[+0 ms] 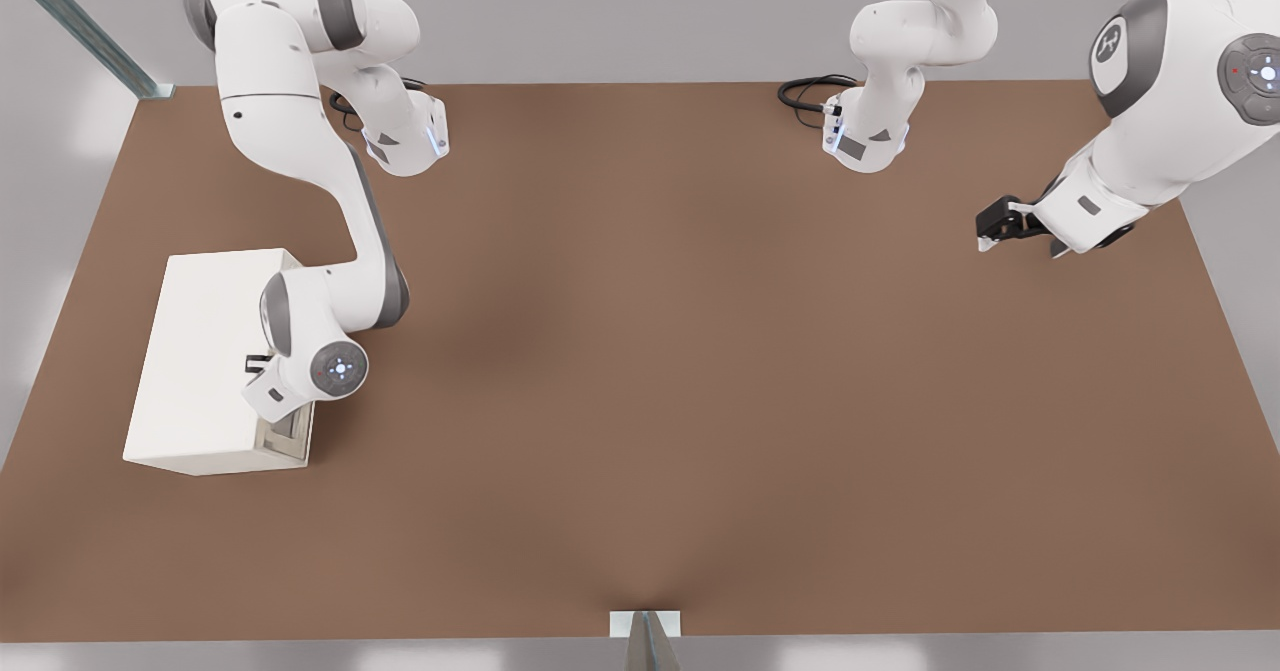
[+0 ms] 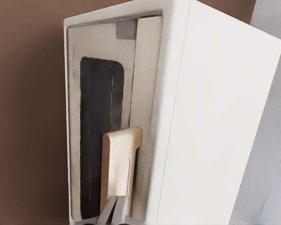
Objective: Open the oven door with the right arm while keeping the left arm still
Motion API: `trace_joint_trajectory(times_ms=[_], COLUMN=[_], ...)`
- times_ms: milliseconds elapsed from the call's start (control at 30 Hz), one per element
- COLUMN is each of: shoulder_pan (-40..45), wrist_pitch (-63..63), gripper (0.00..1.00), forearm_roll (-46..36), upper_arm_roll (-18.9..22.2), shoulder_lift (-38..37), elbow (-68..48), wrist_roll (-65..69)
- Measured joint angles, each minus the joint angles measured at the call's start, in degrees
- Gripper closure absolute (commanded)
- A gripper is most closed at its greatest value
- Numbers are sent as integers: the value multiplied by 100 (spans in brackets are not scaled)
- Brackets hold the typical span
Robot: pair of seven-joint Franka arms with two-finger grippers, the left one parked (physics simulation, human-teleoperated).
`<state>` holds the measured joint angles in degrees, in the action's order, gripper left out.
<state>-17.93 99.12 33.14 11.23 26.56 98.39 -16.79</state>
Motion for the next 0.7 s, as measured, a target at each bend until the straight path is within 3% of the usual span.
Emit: trace_joint_trajectory(times_ms=[333, 500, 600, 633, 667, 700], shoulder_pan=[-319, -152, 501, 568, 595, 606], wrist_pitch=[-13, -192, -472, -584, -713, -850], gripper=[79, 79, 79, 70, 48, 0], forearm_roll=[-173, -1242, -2290, -2558, -2771, -2965], upper_arm_roll=[-11, -53, -451, -517, -552, -566], shoulder_lift=[66, -439, -1048, -1284, -1463, -1589], elbow=[-435, -931, -1115, -1101, -1123, -1165], wrist_roll=[-116, -7, 224, 299, 372, 440])
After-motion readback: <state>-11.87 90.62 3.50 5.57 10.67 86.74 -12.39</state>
